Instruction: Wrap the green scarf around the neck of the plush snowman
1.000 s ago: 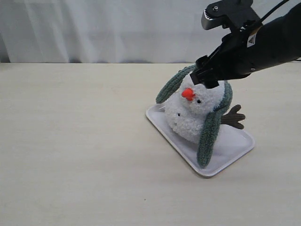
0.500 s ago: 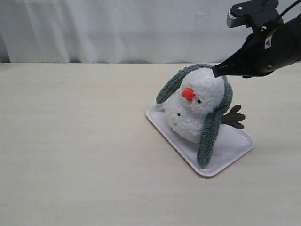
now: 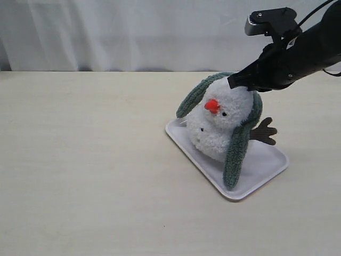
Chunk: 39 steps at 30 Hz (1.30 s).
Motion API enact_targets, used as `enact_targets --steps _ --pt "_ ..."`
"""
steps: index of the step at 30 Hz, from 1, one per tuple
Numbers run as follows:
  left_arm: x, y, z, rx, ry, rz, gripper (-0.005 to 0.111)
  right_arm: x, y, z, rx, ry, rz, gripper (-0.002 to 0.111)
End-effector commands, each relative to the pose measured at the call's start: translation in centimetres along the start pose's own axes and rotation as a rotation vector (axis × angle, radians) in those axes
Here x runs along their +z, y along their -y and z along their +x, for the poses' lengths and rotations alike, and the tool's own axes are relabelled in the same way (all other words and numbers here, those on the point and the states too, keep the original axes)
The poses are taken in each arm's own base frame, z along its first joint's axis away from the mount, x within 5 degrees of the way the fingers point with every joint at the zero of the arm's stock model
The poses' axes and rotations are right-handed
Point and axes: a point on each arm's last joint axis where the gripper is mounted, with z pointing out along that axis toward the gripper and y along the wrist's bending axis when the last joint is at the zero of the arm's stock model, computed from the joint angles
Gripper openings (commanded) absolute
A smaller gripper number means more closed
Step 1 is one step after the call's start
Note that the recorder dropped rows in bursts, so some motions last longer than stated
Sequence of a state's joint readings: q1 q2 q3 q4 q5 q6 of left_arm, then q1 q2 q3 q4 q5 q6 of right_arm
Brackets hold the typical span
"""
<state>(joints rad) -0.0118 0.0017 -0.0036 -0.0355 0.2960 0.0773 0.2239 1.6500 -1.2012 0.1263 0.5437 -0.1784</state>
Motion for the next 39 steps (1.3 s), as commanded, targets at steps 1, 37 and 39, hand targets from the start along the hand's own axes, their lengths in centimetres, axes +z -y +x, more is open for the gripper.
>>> enact_targets --steps 1,37,39 --pt "0.0 0.0 0.0 -0.006 0.009 -0.005 0.0 0.7 0.5 -0.4 0.007 0.036 0.02 0.004" --pt "0.0 0.0 0.0 -0.005 0.009 -0.006 0.0 3.0 1.3 0.6 -0.036 -0.054 0.057 0.014" --pt "0.0 0.0 0.0 -0.007 0.009 -0.005 0.0 2.1 1.2 0.2 -0.036 -0.068 0.054 0.026"
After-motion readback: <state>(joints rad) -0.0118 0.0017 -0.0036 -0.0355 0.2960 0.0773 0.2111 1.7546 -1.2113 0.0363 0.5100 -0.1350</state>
